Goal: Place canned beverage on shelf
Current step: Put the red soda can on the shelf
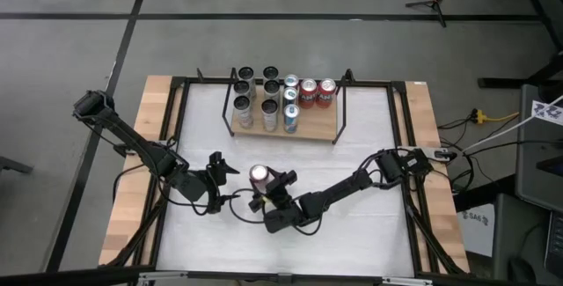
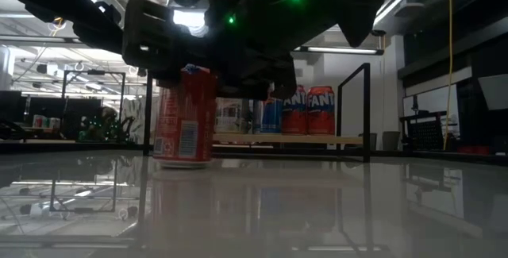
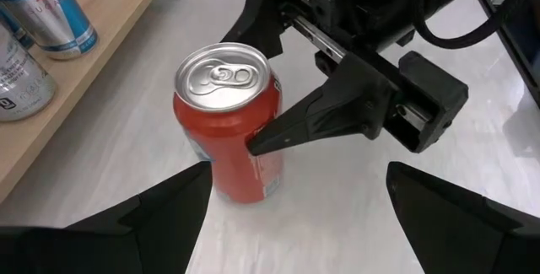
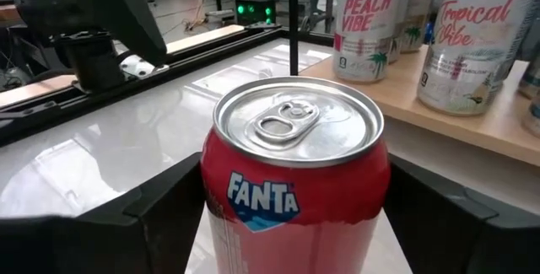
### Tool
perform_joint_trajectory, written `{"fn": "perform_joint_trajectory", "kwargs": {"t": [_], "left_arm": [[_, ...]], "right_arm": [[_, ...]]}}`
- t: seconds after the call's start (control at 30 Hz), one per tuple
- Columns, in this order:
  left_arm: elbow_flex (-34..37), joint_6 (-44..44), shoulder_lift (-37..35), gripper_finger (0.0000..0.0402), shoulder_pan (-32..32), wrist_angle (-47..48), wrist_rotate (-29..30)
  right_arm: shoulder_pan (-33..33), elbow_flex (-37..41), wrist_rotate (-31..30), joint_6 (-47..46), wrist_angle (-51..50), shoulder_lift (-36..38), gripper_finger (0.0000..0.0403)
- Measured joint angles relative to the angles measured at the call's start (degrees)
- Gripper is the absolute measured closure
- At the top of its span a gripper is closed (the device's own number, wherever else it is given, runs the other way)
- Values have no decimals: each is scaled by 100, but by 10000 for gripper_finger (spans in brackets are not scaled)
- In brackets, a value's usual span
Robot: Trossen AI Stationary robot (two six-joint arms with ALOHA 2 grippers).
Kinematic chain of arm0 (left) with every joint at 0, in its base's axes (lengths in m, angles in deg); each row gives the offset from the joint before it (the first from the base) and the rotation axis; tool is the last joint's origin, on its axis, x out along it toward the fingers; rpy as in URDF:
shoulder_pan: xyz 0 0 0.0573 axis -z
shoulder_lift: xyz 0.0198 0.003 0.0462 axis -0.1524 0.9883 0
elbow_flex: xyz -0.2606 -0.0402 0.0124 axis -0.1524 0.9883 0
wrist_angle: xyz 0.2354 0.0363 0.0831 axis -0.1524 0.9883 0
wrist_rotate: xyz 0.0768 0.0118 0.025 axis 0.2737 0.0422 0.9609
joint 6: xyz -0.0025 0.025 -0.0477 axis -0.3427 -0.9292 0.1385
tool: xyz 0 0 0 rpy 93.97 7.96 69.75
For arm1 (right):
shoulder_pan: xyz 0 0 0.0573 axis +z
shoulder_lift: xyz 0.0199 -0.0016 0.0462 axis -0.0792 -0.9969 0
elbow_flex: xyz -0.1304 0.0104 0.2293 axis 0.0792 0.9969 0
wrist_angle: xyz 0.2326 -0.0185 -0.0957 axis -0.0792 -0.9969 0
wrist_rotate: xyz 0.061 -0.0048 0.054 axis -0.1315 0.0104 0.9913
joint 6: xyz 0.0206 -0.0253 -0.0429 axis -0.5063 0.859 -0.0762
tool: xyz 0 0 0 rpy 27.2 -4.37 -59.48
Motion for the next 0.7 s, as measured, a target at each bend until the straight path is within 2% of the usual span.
{"fn": "perform_joint_trajectory", "kwargs": {"t": [0.7], "left_arm": [[0, 0, 0, 52, 2, 2, 0]], "right_arm": [[15, 9, 129, 109, -5, -17, 81]]}}
